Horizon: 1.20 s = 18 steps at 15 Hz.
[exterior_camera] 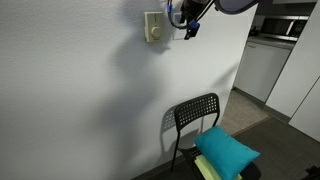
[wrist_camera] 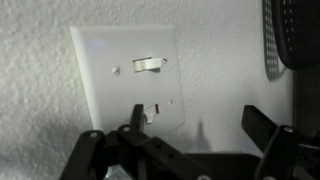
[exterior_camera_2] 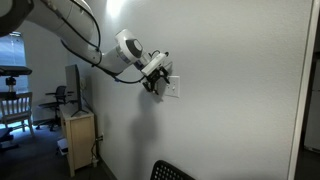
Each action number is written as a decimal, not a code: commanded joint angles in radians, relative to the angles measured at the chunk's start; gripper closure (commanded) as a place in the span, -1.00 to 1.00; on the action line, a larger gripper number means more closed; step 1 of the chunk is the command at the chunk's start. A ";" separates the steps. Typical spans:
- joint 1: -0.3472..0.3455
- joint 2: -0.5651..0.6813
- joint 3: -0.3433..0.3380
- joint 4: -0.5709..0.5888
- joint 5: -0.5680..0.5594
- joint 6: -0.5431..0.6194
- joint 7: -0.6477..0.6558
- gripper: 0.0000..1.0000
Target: Turn off the left light switch
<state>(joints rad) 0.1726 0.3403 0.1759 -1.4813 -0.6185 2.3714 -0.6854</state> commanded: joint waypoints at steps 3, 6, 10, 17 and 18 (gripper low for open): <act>0.001 0.054 -0.011 0.049 0.064 -0.045 -0.061 -1.00; 0.001 0.064 -0.014 0.050 0.082 -0.049 -0.065 -1.00; 0.002 0.071 -0.016 0.055 0.096 -0.058 -0.068 -1.00; 0.019 -0.003 -0.016 -0.011 0.083 -0.113 -0.047 -1.00; 0.024 -0.016 -0.017 -0.028 0.078 -0.127 -0.041 -1.00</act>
<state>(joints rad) 0.1806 0.3662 0.1737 -1.4513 -0.5510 2.3011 -0.7060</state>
